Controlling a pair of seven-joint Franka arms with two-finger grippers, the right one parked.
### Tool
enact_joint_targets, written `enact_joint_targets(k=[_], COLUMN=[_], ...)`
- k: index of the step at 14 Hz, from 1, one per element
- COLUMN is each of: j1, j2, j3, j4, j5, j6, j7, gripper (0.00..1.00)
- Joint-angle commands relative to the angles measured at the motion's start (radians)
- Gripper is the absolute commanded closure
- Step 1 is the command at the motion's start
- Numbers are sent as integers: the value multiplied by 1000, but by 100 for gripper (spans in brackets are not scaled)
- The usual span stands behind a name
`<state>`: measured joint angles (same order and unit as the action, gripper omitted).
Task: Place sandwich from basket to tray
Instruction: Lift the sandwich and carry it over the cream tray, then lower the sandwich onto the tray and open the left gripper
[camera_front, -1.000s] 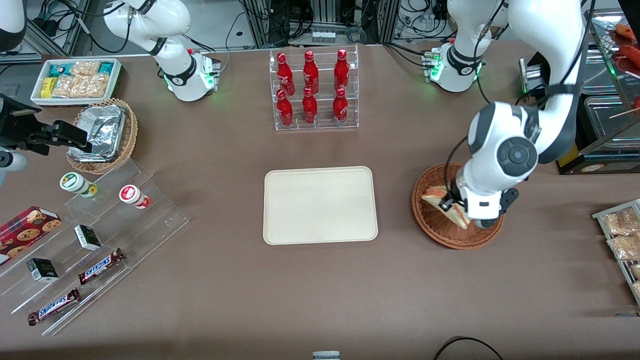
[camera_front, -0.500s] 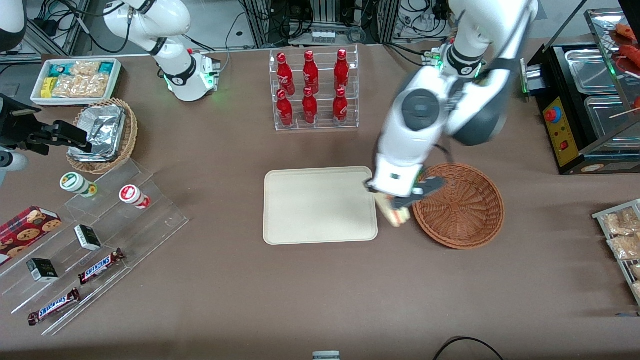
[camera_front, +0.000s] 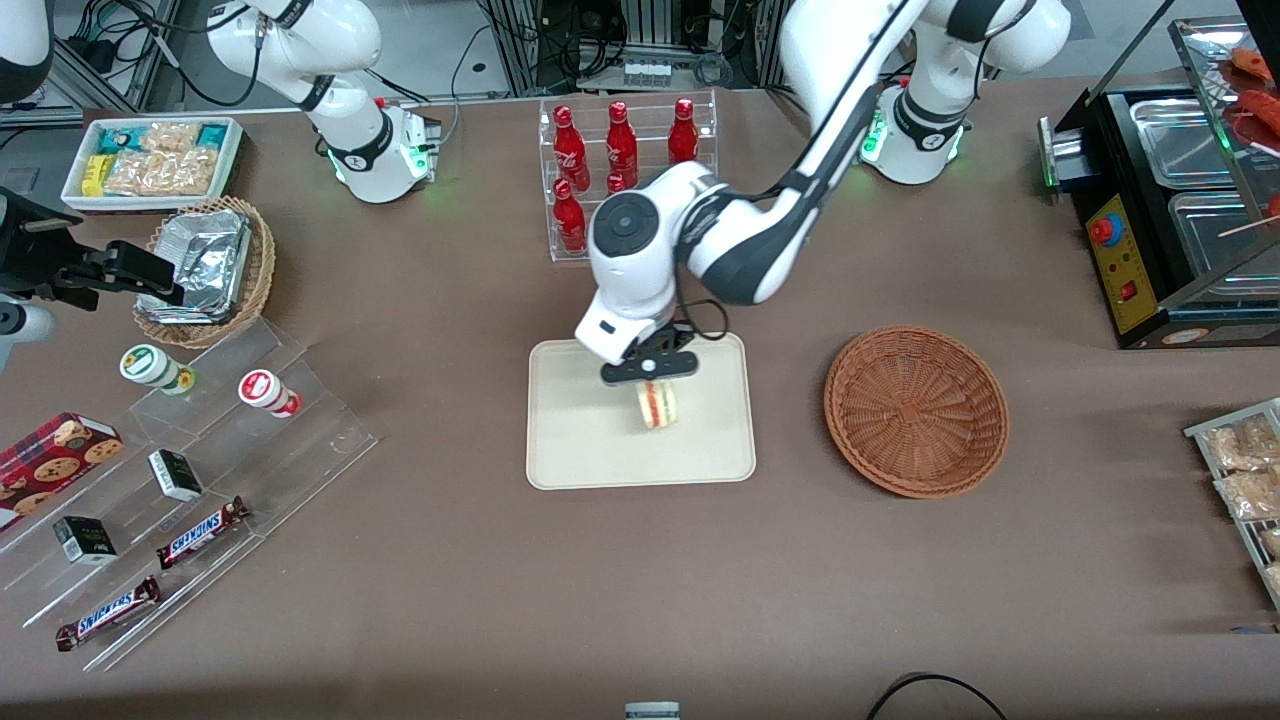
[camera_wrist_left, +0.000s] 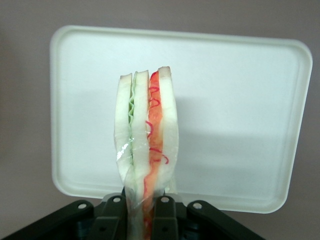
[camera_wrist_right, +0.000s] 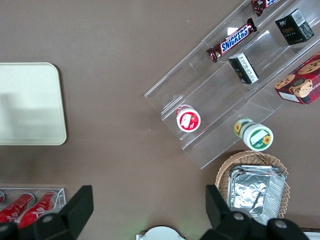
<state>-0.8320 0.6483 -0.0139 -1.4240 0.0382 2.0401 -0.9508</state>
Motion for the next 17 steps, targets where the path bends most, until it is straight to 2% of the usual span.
enact_joint_targets(k=[1, 6, 12, 13, 15, 17], j1=[-25, -50, -59, -59, -59, -59], j2=[66, 122, 157, 166, 172, 160], j3=[15, 15, 15, 15, 17, 17], j4=[42, 39, 36, 36, 36, 40], j5=[11, 38, 40, 40, 43, 45], j6=[6, 23, 124, 126, 149, 152], j7=[27, 30, 32, 29, 29, 11], gripper=[100, 100, 100, 92, 0, 0])
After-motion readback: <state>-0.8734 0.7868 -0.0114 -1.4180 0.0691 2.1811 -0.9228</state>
